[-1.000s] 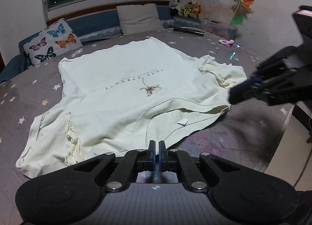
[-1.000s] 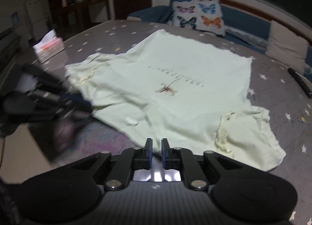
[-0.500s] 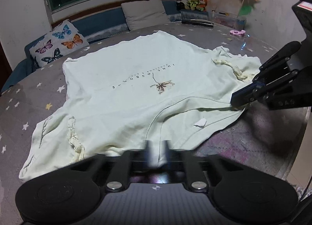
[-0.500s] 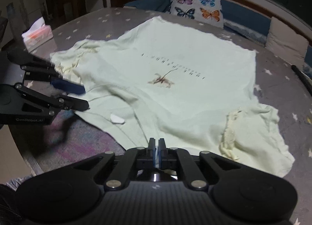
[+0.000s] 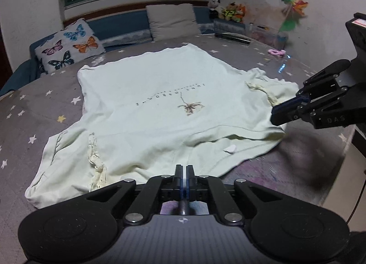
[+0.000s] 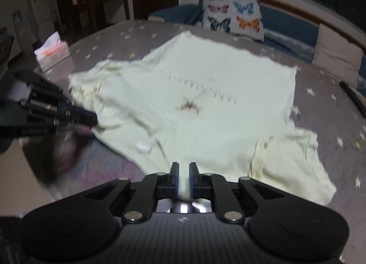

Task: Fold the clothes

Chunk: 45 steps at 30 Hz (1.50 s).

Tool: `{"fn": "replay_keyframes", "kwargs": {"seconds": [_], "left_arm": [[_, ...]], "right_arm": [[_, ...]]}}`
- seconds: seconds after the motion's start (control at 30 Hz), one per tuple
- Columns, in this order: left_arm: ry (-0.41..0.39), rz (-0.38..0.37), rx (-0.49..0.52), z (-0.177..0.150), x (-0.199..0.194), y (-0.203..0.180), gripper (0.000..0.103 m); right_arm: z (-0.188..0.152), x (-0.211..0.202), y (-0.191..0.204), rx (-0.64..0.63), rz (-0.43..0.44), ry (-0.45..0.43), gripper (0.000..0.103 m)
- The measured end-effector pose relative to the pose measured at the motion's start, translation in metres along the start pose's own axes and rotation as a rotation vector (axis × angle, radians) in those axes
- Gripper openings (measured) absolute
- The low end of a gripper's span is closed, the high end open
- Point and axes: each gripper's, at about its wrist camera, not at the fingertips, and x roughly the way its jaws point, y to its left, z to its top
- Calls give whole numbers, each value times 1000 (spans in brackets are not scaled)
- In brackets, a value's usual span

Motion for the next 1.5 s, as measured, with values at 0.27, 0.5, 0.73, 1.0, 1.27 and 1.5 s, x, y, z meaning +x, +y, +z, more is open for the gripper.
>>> {"fn": "replay_keyframes", "kwargs": {"seconds": [0.27, 0.5, 0.73, 1.0, 1.27, 1.5], "left_arm": [[33, 50, 20, -3, 14, -6, 37], [44, 60, -33, -3, 17, 1, 3], [1, 18, -53, 0, -7, 2, 2], [10, 13, -41, -2, -14, 6, 6], [-40, 228, -197, 2, -18, 58, 39], [-28, 434, -363, -7, -13, 119, 57]], "right_arm": [[13, 30, 8, -5, 27, -20, 33], [24, 47, 5, 15, 32, -47, 38], [34, 56, -4, 55, 23, -80, 42], [28, 74, 9, 37, 64, -49, 49], [26, 62, 21, -3, 81, -70, 51], [38, 82, 20, 66, 95, -80, 51]]}}
